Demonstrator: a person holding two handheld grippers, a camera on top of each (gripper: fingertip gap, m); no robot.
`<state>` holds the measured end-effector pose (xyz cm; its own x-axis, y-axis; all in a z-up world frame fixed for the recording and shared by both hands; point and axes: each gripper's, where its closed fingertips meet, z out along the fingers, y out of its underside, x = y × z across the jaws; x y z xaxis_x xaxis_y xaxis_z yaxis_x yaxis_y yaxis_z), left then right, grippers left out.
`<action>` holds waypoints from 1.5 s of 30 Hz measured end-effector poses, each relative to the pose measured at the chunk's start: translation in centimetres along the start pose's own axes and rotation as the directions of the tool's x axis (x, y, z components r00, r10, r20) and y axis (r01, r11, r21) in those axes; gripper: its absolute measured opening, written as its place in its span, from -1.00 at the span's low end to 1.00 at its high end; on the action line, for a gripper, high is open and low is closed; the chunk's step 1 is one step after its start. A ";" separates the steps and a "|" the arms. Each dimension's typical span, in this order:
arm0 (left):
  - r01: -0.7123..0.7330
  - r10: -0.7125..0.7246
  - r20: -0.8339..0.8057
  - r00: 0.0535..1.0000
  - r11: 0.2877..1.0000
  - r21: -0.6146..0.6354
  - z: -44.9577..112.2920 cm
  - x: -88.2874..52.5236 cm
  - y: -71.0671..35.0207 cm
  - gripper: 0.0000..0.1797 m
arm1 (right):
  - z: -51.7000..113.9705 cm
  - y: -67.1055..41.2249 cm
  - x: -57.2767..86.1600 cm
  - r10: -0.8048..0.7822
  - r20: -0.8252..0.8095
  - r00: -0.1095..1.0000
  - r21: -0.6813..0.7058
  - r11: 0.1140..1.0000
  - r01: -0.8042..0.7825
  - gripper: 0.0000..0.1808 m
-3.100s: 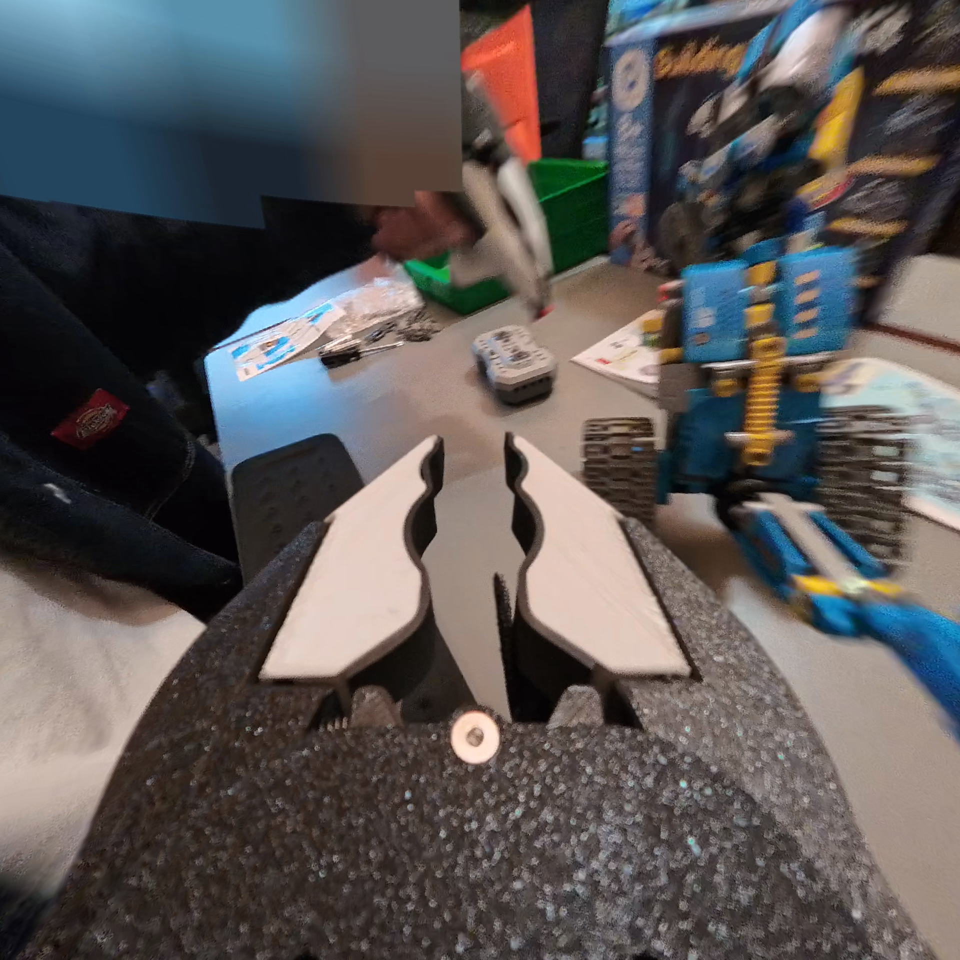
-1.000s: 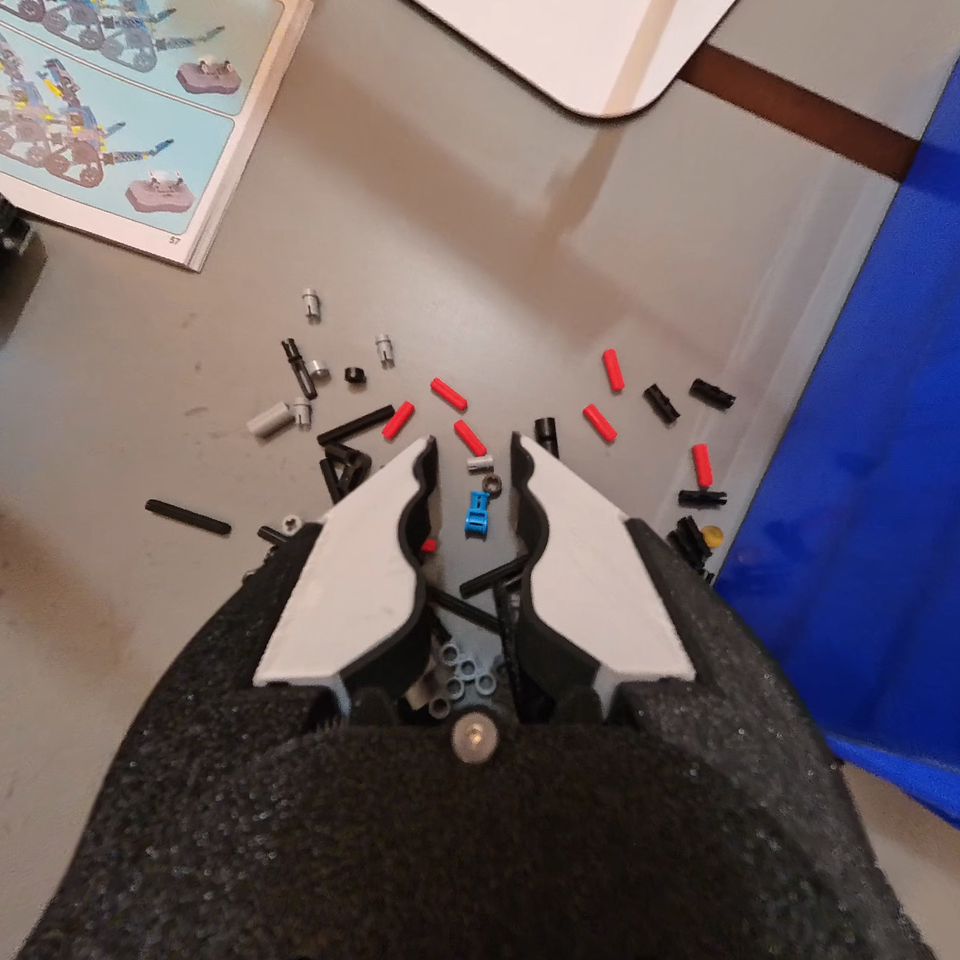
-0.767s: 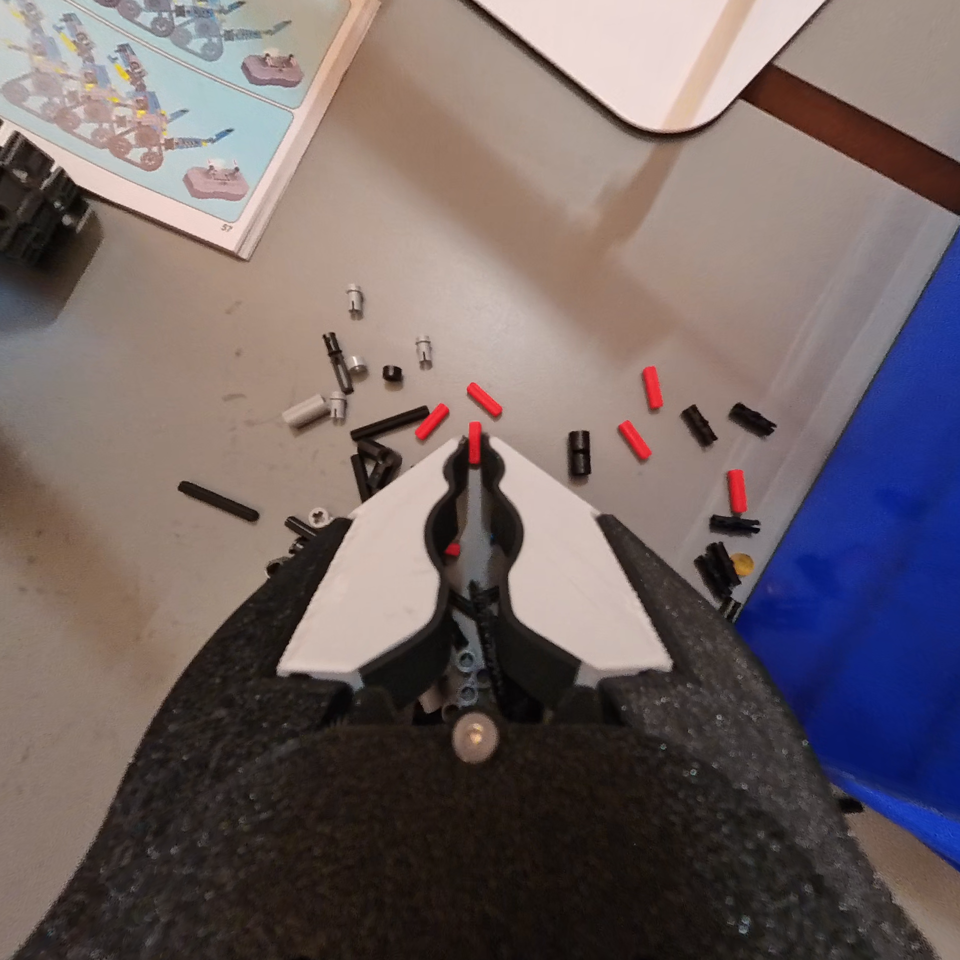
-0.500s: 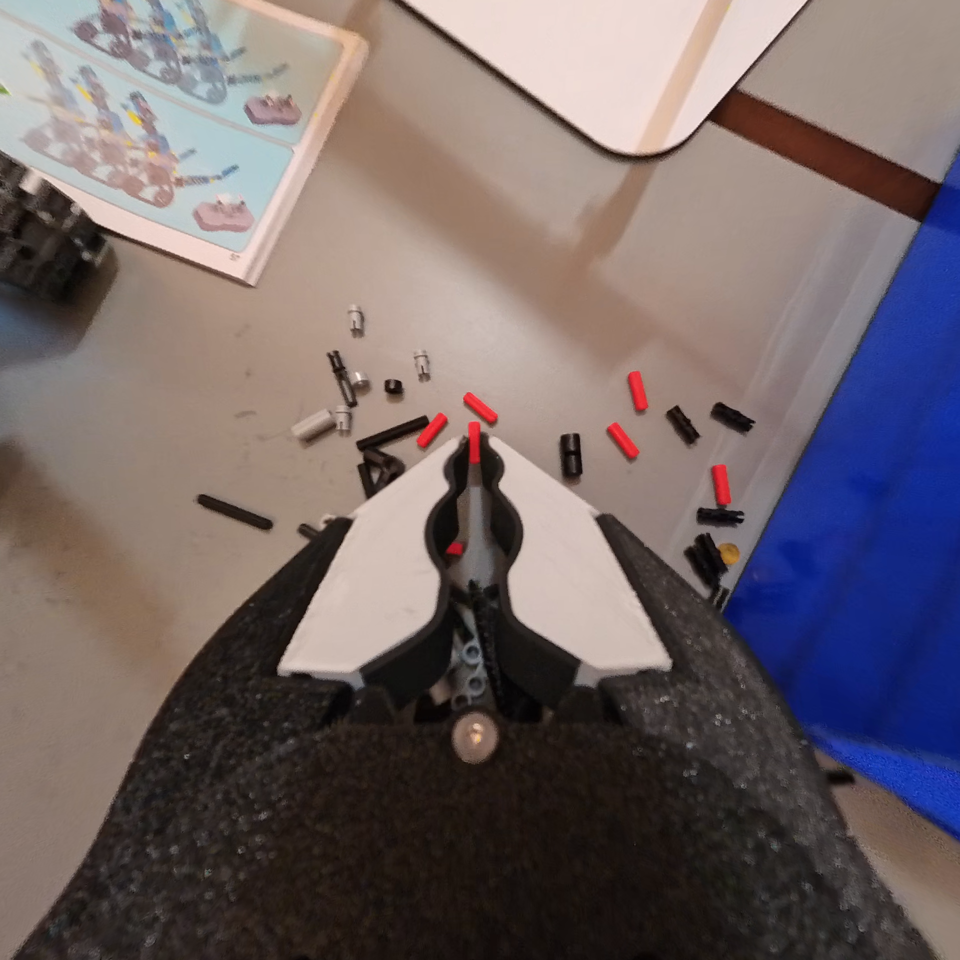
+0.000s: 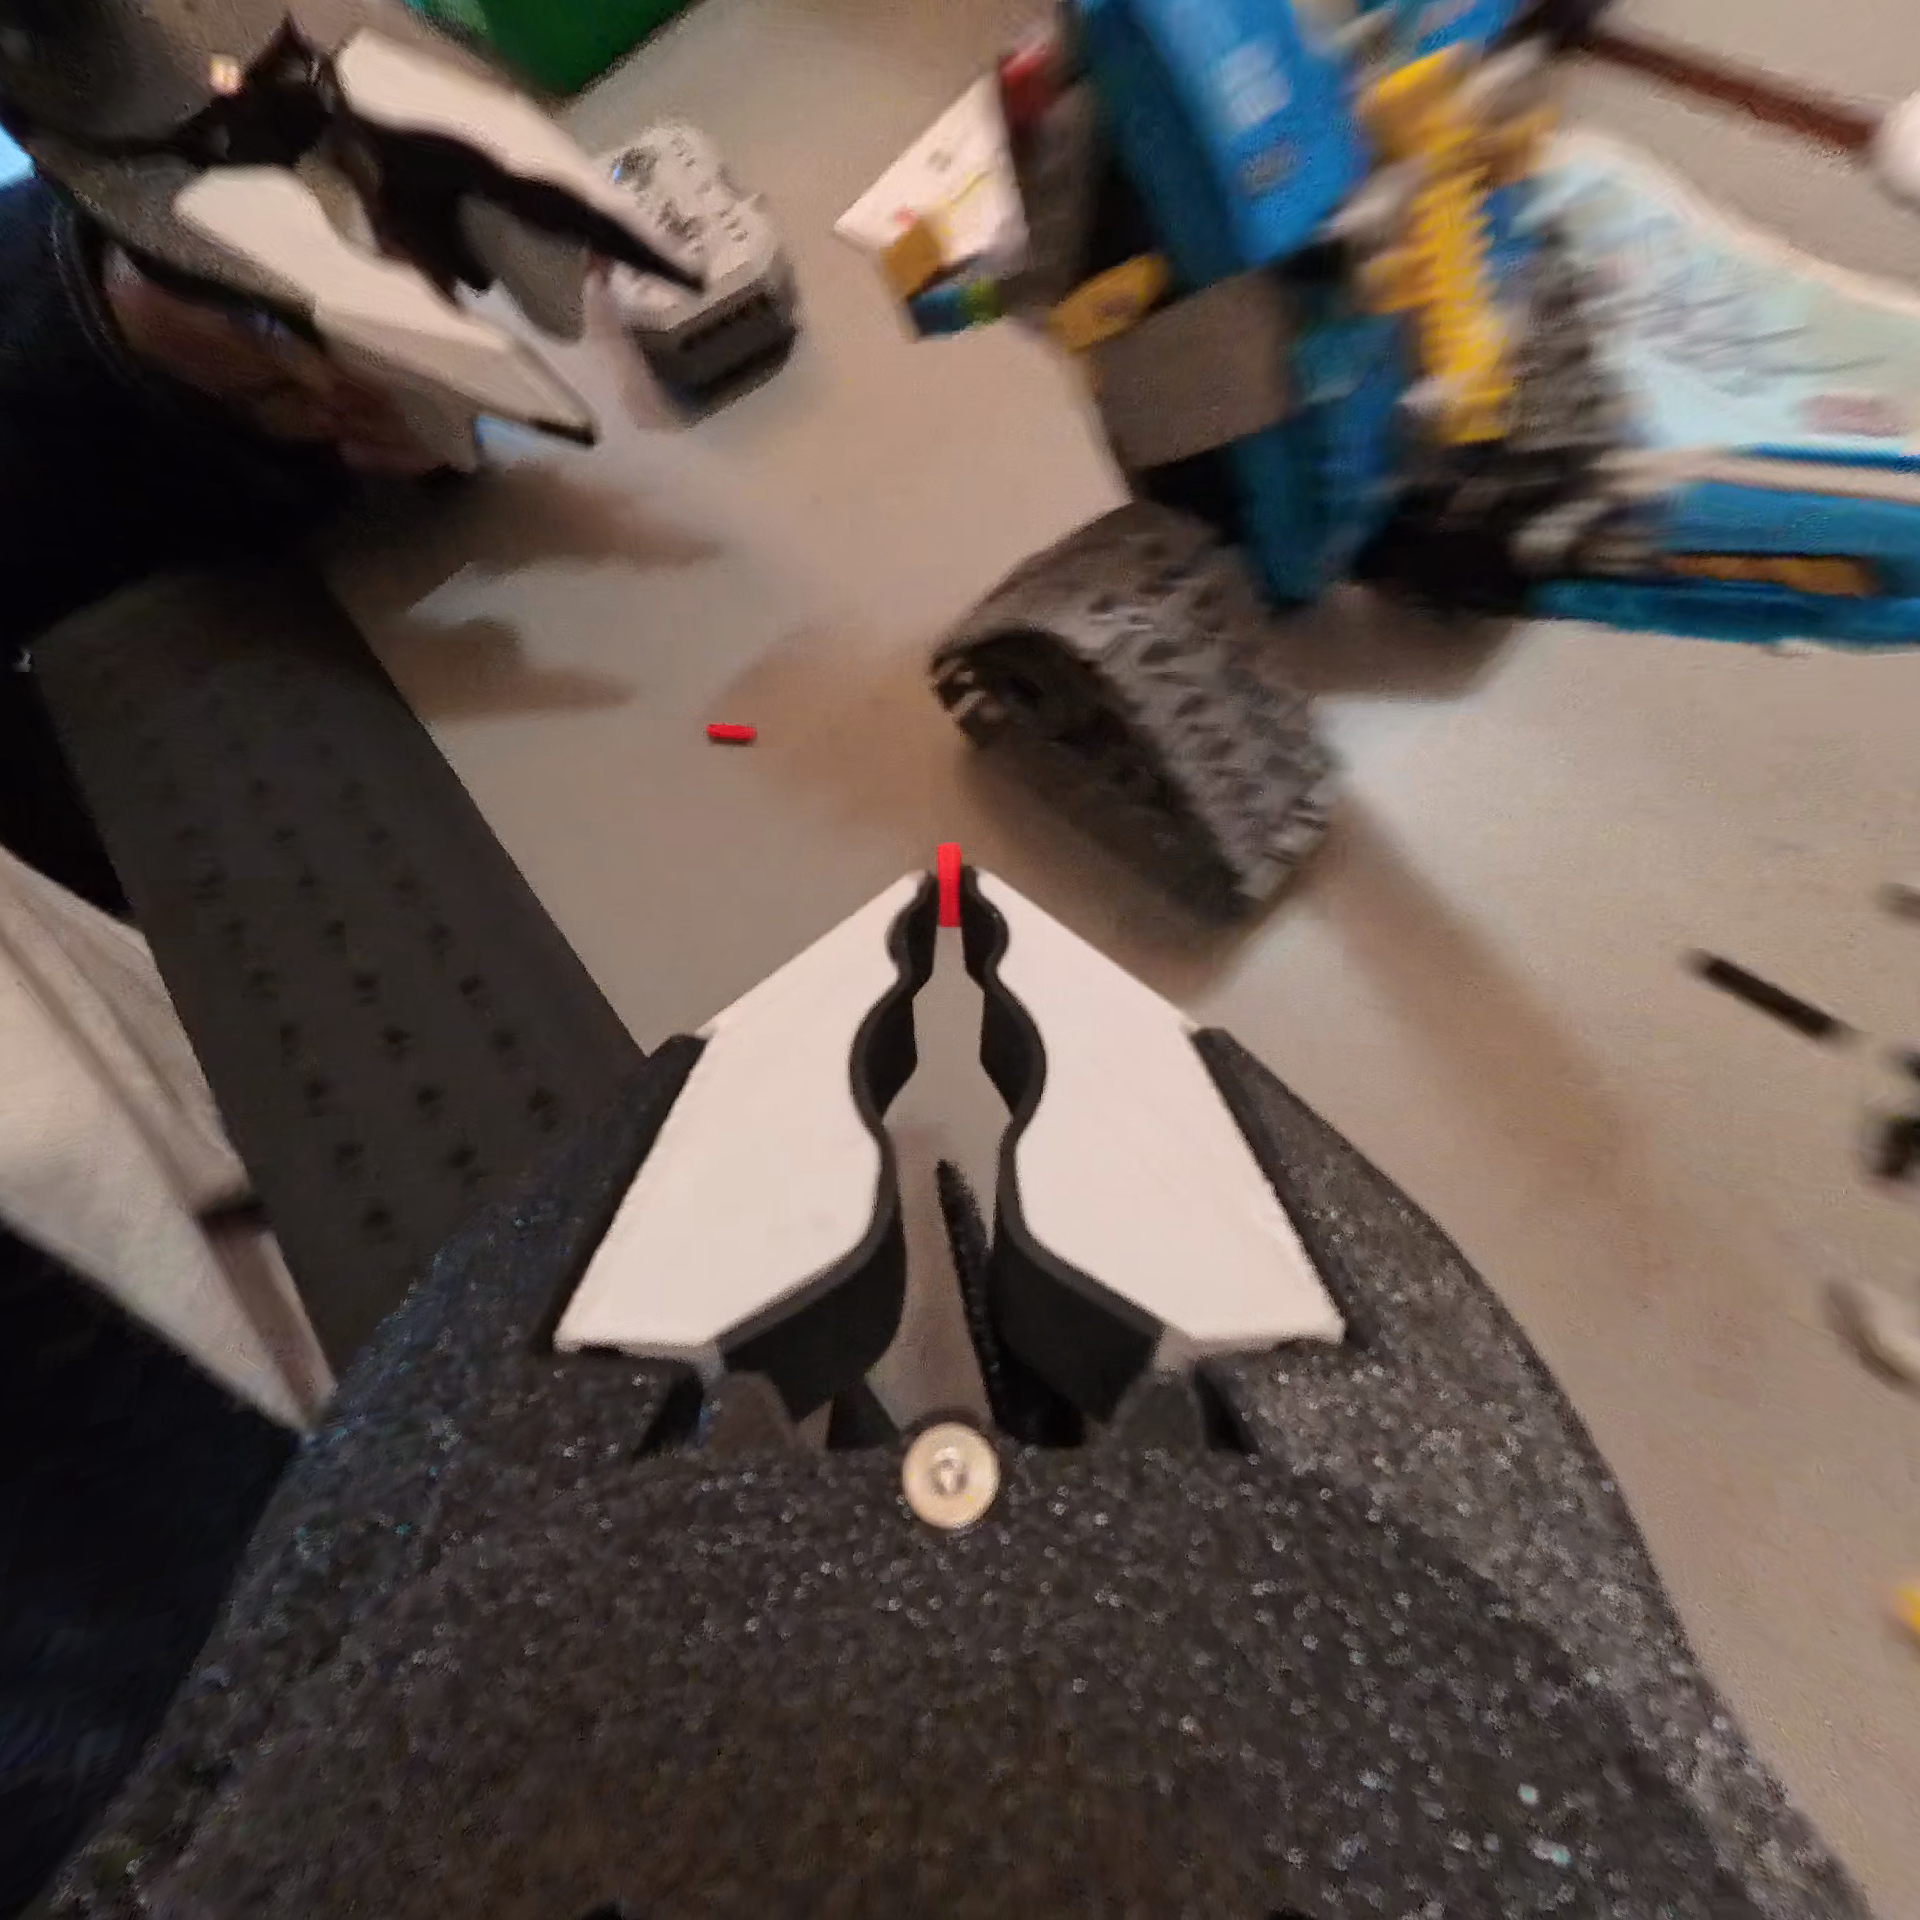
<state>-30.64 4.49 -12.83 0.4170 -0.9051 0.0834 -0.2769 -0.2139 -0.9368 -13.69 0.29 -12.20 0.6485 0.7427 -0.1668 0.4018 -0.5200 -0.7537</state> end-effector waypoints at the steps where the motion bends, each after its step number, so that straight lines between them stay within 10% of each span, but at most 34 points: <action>1: 0.000 0.000 0.020 1.000 1.000 -0.011 0.1 -0.3 0.2 -0.39 | 2.1 0.3 -1.0 -0.003 0.013 1.000 -0.028 1.000 0.004 -0.97; 18: -0.060 0.068 0.090 0.994 0.994 -0.091 0.7 -0.5 1.4 -0.39 | 10.0 1.9 -3.1 -0.223 -0.049 0.974 -0.156 0.964 0.213 -0.84; 28: -0.016 0.024 0.081 0.996 0.996 -0.091 0.8 -0.9 1.4 -0.39 | -2.0 2.1 6.2 0.044 -0.306 0.951 0.091 0.996 -0.017 -0.76; 45: -0.006 0.014 0.067 0.998 0.993 -0.117 1.1 -0.7 1.9 -0.38 | -2.8 5.5 20.9 0.176 -0.501 0.848 -0.009 0.978 -0.208 -0.79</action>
<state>-30.54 5.16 -14.99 0.4697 -0.8816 0.0472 -0.3787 -0.2495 -0.8913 3.89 11.78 -18.07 0.9440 0.3269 0.0447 0.2639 -0.6667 -0.6970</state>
